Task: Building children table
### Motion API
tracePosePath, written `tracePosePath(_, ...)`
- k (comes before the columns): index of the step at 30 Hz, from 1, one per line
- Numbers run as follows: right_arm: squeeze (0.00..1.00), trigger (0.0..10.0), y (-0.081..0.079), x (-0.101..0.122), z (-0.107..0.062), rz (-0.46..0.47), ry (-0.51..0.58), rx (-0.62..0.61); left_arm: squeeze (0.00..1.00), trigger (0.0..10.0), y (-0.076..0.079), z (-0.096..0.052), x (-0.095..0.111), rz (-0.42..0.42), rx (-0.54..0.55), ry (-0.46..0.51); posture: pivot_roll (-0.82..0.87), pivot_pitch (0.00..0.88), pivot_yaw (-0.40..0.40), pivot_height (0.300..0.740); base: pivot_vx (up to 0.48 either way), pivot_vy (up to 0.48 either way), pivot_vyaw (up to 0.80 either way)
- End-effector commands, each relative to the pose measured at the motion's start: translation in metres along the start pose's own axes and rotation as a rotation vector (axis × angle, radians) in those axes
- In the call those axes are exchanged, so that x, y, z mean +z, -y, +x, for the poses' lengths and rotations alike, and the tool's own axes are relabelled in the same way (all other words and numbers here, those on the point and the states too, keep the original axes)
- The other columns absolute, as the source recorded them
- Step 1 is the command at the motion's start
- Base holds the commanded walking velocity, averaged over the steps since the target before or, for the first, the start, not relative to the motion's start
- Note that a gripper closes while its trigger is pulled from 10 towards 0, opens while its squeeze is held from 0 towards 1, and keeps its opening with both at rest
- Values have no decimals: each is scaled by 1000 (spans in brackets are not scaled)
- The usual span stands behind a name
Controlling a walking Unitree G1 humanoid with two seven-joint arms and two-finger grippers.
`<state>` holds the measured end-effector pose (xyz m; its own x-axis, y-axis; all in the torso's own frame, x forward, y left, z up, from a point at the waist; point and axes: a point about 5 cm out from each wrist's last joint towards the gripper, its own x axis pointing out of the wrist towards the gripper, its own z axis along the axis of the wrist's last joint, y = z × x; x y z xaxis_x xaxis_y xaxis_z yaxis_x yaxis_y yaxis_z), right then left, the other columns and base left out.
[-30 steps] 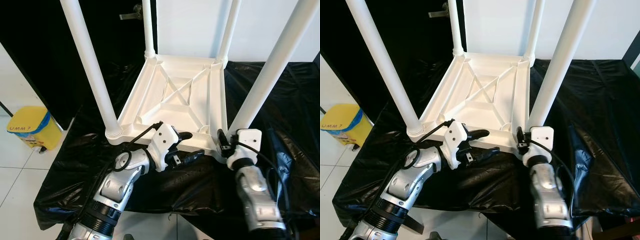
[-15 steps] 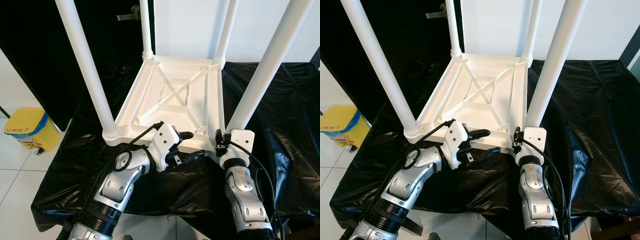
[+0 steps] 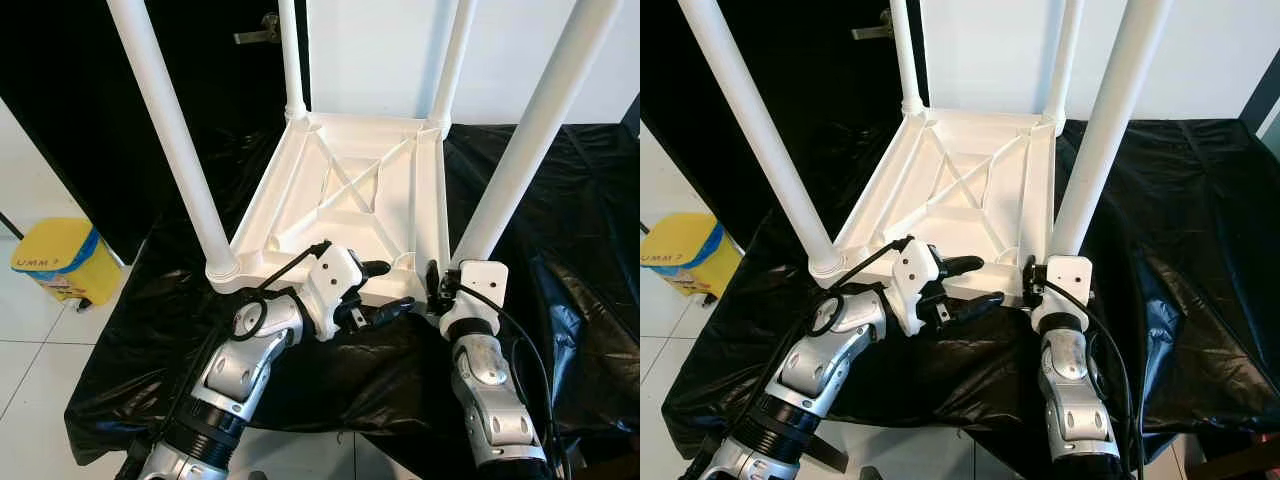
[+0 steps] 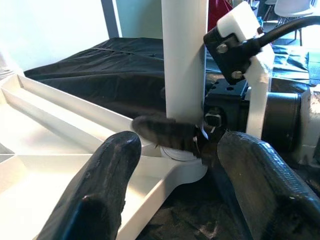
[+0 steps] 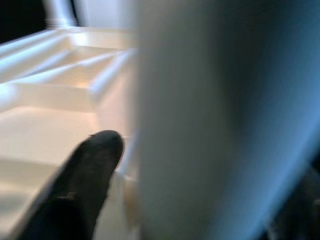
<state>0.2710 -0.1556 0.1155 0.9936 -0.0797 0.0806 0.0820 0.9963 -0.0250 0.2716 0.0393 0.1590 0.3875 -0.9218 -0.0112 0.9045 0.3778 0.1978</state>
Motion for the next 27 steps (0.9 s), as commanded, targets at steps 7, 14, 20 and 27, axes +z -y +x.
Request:
tracePosePath(7,0,10000,24,7,-8,13,37,239,0,10000,1,0,-4,-17,25,-9,-135,27,30,740,0,0,0)
tracePosePath(14,0,10000,42,9,-18,-40,2,420,0,10000,0,0,-5,-26,20,-9,-162,46,48,740,0,0,0)
tracePosePath(20,0,10000,55,10,-19,-90,-51,577,0,10000,0,0,-4,-32,8,-9,-165,54,62,740,0,0,0)
tracePosePath(27,0,10000,52,7,-1,-128,-97,762,0,10000,2,-8,-6,-54,-24,-15,-142,50,59,740,0,0,0)
